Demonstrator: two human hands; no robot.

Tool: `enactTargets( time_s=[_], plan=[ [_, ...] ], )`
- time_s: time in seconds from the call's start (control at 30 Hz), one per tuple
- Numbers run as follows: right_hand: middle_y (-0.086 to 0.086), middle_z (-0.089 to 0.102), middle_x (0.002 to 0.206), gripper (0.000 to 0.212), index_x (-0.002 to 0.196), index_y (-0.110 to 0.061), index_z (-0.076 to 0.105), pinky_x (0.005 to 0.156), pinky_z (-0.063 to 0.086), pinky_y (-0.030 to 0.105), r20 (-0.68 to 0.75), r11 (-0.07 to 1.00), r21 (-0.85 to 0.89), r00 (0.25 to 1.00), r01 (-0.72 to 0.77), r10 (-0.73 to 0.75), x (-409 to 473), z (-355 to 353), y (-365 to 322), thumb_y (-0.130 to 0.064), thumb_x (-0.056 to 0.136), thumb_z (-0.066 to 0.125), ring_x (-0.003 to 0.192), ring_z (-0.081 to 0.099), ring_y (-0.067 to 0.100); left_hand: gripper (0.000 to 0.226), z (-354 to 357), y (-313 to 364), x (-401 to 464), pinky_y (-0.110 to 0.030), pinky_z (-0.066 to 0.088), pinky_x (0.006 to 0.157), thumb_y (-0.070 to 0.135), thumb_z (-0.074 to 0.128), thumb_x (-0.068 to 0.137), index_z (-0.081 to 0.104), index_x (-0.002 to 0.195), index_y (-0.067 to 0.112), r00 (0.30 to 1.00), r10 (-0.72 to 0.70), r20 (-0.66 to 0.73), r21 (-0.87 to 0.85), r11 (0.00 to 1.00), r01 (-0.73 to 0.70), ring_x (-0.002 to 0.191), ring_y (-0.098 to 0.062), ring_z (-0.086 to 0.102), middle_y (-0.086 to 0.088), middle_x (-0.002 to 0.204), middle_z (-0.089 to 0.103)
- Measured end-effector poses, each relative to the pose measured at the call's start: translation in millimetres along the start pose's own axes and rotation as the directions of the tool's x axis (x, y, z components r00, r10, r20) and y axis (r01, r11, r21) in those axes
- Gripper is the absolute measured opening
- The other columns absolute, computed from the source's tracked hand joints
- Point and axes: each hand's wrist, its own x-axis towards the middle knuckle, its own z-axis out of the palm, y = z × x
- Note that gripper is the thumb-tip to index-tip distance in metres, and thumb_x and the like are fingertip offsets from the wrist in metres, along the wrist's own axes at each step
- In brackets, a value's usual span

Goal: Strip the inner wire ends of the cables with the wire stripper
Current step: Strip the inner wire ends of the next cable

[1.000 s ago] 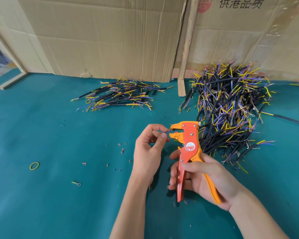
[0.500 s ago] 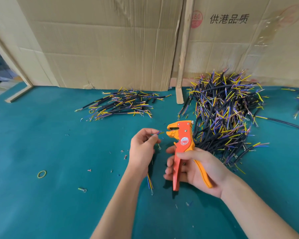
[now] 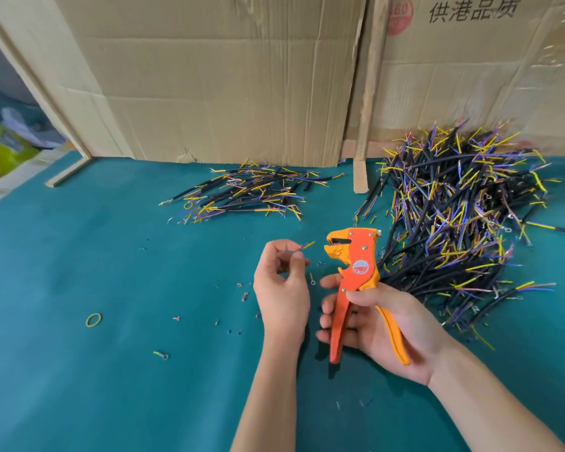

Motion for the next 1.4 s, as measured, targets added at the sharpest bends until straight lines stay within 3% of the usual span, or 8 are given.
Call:
enactTargets(
  time_s=[0.2, 0.5, 1.07, 1.27, 1.4],
  plan=[
    [0.028, 0.061, 0.093, 0.059, 0.13, 0.006, 0.055, 0.082, 0.055, 0.054, 0.009, 0.994, -0.092, 0.998, -0.058, 0.059, 3, 1, -2, -0.009, 0.076, 0.074, 0.083, 0.064, 0.041, 0.023, 0, -4, 2, -0.019, 0.047, 0.071, -0.001, 0.061, 0.093, 0.061, 0.085, 0.022, 0.998, 0.063, 0.017, 0.114, 0.991, -0.064, 0.077, -0.011, 0.067, 0.006, 0.078, 0.069],
    [0.028, 0.062, 0.092, 0.047, 0.121, 0.003, 0.064, 0.078, 0.055, 0.051, 0.027, 0.981, -0.175, 0.996, -0.084, 0.09, 4, -1, -5, -0.008, 0.077, 0.076, 0.082, 0.063, 0.041, 0.023, 0, -4, 4, -0.008, 0.045, 0.068, 0.001, 0.069, 0.088, 0.071, 0.081, 0.023, 0.999, 0.029, -0.015, 0.073, 0.997, -0.028, 0.073, -0.002, 0.066, 0.016, 0.077, 0.072],
    [0.018, 0.05, 0.071, 0.028, 0.089, -0.008, 0.061, 0.058, 0.05, 0.042, -0.072, 0.981, -0.172, 0.994, -0.089, 0.078, 4, 2, -4, -0.03, 0.084, 0.077, 0.059, 0.051, 0.031, 0.032, -3, 5, 1, -0.009, 0.046, 0.061, -0.004, 0.059, 0.085, 0.073, 0.08, 0.024, 0.998, -0.002, 0.061, -0.044, 0.999, 0.005, 0.064, -0.003, 0.058, 0.01, 0.076, 0.073],
    [0.016, 0.048, 0.065, 0.031, 0.081, -0.009, 0.059, 0.051, 0.046, 0.036, -0.103, 0.981, -0.181, 0.993, -0.076, 0.058, 6, 4, -2, -0.032, 0.08, 0.08, 0.051, 0.047, 0.027, 0.025, -7, 4, 5, -0.023, 0.048, 0.067, -0.007, 0.062, 0.086, 0.069, 0.092, 0.017, 0.995, -0.019, 0.102, -0.082, 0.996, 0.028, 0.067, -0.011, 0.062, 0.004, 0.076, 0.074],
    [0.011, 0.044, 0.061, 0.032, 0.077, -0.011, 0.055, 0.047, 0.041, 0.031, -0.133, 0.979, -0.193, 0.99, -0.063, 0.038, 5, 5, -1, -0.033, 0.082, 0.077, 0.045, 0.041, 0.023, 0.019, -13, 3, 9, -0.019, 0.048, 0.062, 0.0, 0.067, 0.09, 0.069, 0.1, 0.017, 0.978, -0.046, 0.201, -0.085, 0.994, 0.064, 0.059, -0.009, 0.058, 0.002, 0.081, 0.077]
  ],
)
